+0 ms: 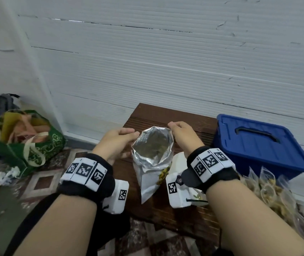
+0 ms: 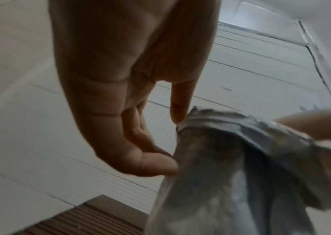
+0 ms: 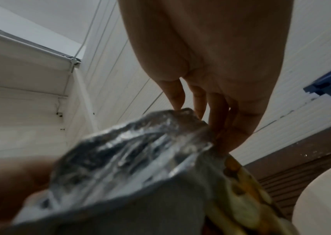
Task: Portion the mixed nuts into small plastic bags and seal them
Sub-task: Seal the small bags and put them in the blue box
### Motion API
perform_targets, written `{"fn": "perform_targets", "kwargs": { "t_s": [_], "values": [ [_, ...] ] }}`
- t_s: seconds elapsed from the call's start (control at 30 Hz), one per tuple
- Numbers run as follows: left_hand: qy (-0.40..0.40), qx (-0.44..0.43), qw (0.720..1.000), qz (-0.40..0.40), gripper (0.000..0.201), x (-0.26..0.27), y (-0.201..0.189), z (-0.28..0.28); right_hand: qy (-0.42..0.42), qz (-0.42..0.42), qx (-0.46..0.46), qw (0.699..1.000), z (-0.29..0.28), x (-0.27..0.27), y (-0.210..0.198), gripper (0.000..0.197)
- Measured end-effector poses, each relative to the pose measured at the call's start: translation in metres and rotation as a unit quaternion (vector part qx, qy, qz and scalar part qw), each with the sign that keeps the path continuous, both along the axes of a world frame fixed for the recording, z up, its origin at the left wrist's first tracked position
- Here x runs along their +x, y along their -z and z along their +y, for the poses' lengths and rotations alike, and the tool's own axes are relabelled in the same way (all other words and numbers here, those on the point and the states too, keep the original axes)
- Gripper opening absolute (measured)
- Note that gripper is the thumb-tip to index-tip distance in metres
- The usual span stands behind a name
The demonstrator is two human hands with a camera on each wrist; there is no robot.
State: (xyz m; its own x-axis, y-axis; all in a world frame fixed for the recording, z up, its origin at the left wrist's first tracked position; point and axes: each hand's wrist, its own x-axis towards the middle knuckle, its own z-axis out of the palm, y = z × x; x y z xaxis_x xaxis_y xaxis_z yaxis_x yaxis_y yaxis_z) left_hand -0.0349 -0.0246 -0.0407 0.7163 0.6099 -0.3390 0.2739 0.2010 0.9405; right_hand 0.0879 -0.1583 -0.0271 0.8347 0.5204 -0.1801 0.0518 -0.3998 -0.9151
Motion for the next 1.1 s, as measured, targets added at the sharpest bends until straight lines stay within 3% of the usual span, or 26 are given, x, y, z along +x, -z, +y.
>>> {"fn": "perform_targets", "kwargs": {
  "t_s": [0.13, 0.3, 0.4, 0.53, 0.7, 0.87, 1.0, 1.1],
  "values": [
    [0.002, -0.051, 0.998, -0.03, 0.032, -0.004, -0.004, 0.009, -0.013, 0.084, 0.029, 0.996, 0.0, -0.001, -0.001, 0.018],
    [0.017, -0.032, 0.998, -0.045, 0.041, -0.005, -0.002, 0.009, -0.042, 0.163, 0.061, 0.984, -0.008, 0.002, -0.006, 0.014],
    [0.005, -0.045, 0.998, -0.052, 0.031, -0.005, -0.002, 0.011, -0.009, 0.207, 0.111, 0.972, -0.009, 0.005, -0.006, 0.022],
    [-0.033, -0.004, 0.999, -0.005, 0.018, -0.005, 0.0, 0.018, 0.037, 0.293, 0.195, 0.935, -0.008, 0.004, -0.004, 0.024],
    [-0.068, -0.004, 0.998, -0.009, 0.009, -0.005, 0.003, 0.022, 0.012, 0.356, 0.229, 0.906, -0.008, -0.003, -0.001, 0.031],
    [-0.055, -0.077, 0.994, -0.054, 0.049, -0.01, -0.002, 0.02, 0.013, 0.283, 0.185, 0.941, -0.008, -0.01, 0.008, 0.038],
    [-0.088, -0.014, 0.993, -0.073, 0.03, -0.008, 0.001, 0.02, 0.048, 0.148, 0.16, 0.975, -0.009, -0.013, 0.013, 0.032],
    [-0.087, 0.065, 0.992, -0.067, 0.031, -0.006, 0.004, 0.019, 0.068, 0.041, 0.135, 0.988, -0.009, -0.014, 0.017, 0.032]
  ]
}}
